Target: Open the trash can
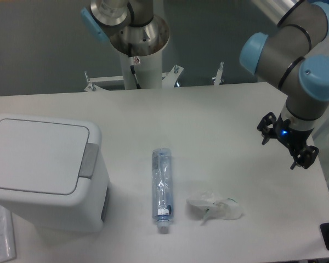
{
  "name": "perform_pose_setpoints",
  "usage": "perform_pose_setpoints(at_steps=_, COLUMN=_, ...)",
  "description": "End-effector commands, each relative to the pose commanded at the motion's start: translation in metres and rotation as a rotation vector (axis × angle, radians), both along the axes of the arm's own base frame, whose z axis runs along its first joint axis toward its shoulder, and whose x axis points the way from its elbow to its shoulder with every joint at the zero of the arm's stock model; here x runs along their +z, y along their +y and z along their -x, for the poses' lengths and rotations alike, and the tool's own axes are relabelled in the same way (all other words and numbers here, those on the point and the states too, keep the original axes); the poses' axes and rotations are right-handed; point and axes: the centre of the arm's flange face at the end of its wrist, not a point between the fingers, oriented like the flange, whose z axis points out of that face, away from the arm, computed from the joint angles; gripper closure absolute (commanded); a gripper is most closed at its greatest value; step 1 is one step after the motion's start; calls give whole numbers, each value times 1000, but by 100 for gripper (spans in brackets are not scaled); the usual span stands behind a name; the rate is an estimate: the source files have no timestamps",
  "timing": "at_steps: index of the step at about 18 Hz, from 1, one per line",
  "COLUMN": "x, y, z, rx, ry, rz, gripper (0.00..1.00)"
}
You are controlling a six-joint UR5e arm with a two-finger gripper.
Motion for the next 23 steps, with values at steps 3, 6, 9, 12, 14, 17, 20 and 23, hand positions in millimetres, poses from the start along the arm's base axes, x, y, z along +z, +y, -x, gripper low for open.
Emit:
perform_pose_setpoints(at_steps=3, x=-1, y=0, z=0, rx=-5, ry=-1, rz=1, gripper=0)
perform_pose_setpoints(at_steps=6, x=-6, y=-4, z=-4, rx=-9, ry=-9, rz=1, gripper=0)
perform_pose_setpoints(at_steps=9, x=-10, y=-7, z=-5, rx=-2, ry=-16, rz=4, gripper=0)
perform_pose_setpoints(at_steps=12, x=-14, y=-17, z=-3, rx=11, ry=-29, rz=-2, gripper=0)
perform_pose_setpoints(at_steps=14, x=-15, y=-24, z=1, rx=23, ry=-42, rz=-25, gripper=0)
perform_pose_setpoints(at_steps=17, x=-4, y=-40, z=-1, rx=28, ry=-39, rz=-50, gripper=0)
perform_pose_setpoints(at_steps=20, x=2, y=-57, z=-4, rx=-47, ry=-31, rz=-33, gripper=0)
perform_pose_setpoints(at_steps=23, x=-2, y=-54, z=-6, rx=-58, ry=-20, rz=18, gripper=0)
